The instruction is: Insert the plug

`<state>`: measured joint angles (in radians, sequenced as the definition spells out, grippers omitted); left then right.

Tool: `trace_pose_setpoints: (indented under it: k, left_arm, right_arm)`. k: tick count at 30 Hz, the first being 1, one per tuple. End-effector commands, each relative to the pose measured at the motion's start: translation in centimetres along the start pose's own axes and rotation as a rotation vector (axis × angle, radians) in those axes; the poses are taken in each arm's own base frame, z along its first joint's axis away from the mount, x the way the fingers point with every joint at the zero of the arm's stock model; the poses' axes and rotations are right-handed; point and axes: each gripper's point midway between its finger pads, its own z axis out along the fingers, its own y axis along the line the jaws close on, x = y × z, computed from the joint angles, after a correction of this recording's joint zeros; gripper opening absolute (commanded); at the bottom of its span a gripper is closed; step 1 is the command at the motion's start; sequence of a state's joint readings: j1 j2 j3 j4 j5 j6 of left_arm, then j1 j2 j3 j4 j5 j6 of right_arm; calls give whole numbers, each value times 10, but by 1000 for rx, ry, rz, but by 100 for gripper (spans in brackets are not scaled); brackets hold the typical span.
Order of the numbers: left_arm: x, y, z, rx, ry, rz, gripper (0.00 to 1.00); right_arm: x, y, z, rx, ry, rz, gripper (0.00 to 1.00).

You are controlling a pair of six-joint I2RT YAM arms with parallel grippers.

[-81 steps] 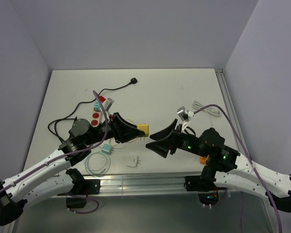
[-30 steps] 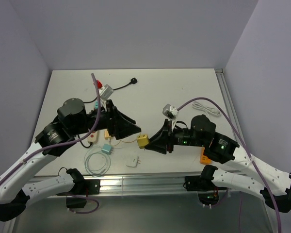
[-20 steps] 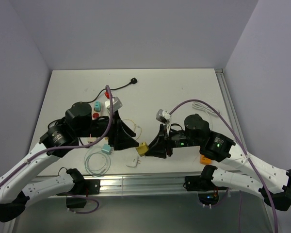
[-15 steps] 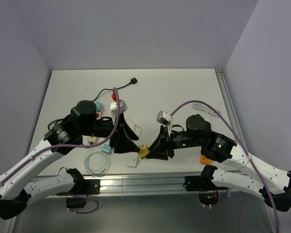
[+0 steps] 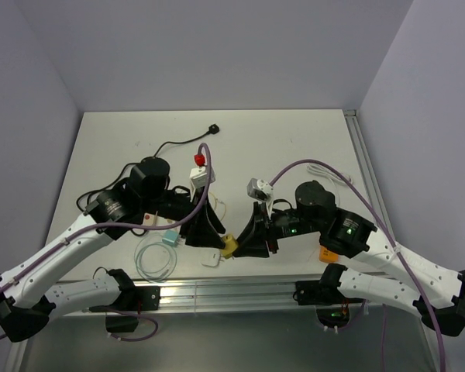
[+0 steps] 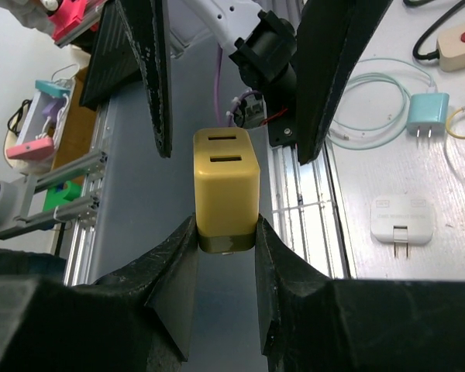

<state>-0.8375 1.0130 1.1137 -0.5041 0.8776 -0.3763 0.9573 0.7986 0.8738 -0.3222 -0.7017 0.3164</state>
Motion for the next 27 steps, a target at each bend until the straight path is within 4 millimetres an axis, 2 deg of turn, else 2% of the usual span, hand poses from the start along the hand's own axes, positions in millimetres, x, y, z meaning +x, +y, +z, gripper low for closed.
trace_pose_setpoints:
  k: [1,10,12,13,15,18,19,20,22,23,24,26,27]
  left_arm:
    - [-8,-15,-4,51,1,60,66]
    - [-2,-13,0,70,45,23,61]
    - [-4,-15,0,77,38,23,48]
    - [-5,-16,0,79,36,11,30]
    - [-8,-15,1,76,34,0,1]
    - [-11,-11,2,47,17,-13,0]
    - [-13,-6,1,6,5,-19,0]
    - [-17,11,1,-90,-19,-25,0]
    - [-15,31,-5,-208,-14,-47,0]
    - [-14,43,-9,-269,-11,-71,0]
    - [-20,62,-20,-360,-44,-85,0]
    - [-23,87,-39,-471,-91,-129,0]
    - [-29,113,-61,-594,-146,-155,0]
  right_arm:
    - [-29,18,-4,-56,-62,-68,0]
    - [-32,17,0,-61,-61,-66,0]
    - [-32,16,1,-63,-59,-61,0]
    - [-32,16,2,-64,-61,-63,0]
    - [-34,17,2,-69,-65,-62,0]
    - [-40,19,1,-63,-89,-67,3]
    - [-41,16,0,-40,-90,-58,27]
    - [-44,14,-1,-22,-98,-52,45]
    - [-44,-6,-5,91,-109,-9,79]
    - [-44,-12,-8,131,-120,17,100]
    - [-42,-26,-12,215,-127,49,100]
    - [-40,-47,-22,326,-148,102,100]
    - [-36,-64,-30,425,-155,135,100]
